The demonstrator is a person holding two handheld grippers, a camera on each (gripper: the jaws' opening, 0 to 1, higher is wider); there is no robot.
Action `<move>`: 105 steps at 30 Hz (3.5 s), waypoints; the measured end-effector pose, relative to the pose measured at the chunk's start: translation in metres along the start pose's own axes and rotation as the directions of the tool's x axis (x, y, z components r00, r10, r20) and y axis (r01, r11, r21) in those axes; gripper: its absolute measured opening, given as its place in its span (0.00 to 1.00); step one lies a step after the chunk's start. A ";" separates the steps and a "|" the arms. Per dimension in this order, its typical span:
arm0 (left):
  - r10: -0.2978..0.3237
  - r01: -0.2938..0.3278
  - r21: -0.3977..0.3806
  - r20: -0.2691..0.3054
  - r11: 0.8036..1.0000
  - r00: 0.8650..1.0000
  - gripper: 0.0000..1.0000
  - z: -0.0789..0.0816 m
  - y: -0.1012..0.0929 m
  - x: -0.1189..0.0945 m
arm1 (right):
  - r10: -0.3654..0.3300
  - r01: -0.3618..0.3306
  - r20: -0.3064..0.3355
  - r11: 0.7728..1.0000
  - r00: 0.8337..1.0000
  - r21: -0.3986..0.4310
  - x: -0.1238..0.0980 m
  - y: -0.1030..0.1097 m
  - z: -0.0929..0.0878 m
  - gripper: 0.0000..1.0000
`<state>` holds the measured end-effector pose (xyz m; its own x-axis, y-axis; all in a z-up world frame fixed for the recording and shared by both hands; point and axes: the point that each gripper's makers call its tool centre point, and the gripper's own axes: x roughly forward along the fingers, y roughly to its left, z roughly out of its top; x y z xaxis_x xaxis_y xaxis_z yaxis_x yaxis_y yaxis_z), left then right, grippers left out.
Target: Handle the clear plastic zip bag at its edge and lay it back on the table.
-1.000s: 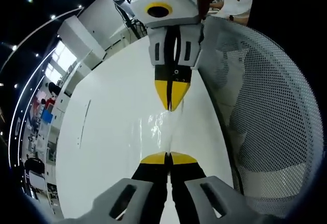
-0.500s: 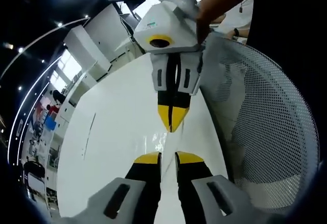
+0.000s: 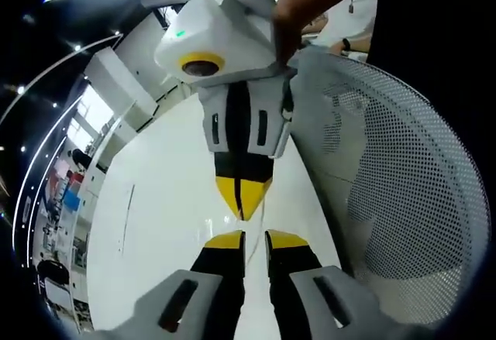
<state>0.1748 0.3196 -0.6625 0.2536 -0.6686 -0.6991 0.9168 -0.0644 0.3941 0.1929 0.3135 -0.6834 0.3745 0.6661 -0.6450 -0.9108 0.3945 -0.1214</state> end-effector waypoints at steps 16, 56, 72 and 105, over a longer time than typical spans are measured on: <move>0.037 -0.026 0.121 -0.088 0.992 0.995 0.01 -0.015 0.002 0.014 | -0.031 0.029 0.027 0.996 0.999 0.088 -0.005 -0.006 0.017 0.00; 0.037 -0.035 0.028 -0.068 0.999 0.997 0.00 -0.034 -0.010 0.006 | -0.194 0.192 0.086 0.981 0.977 0.039 -0.026 -0.045 0.030 0.00; 0.089 -0.063 -0.210 0.114 0.976 0.990 0.09 -0.004 0.002 -0.015 | -0.137 0.135 -0.020 0.987 0.990 -0.084 0.000 -0.024 0.011 0.00; 0.376 -0.279 -0.601 0.039 0.749 0.926 0.27 -0.057 0.002 -0.080 | -0.240 0.225 -0.086 0.962 0.967 -0.156 0.034 -0.062 -0.012 0.00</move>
<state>0.1740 0.4150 -0.6393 0.5672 -0.6720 -0.4762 0.8014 0.5836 0.1310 0.2604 0.3041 -0.7072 0.5661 0.4946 -0.6595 -0.8187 0.4306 -0.3798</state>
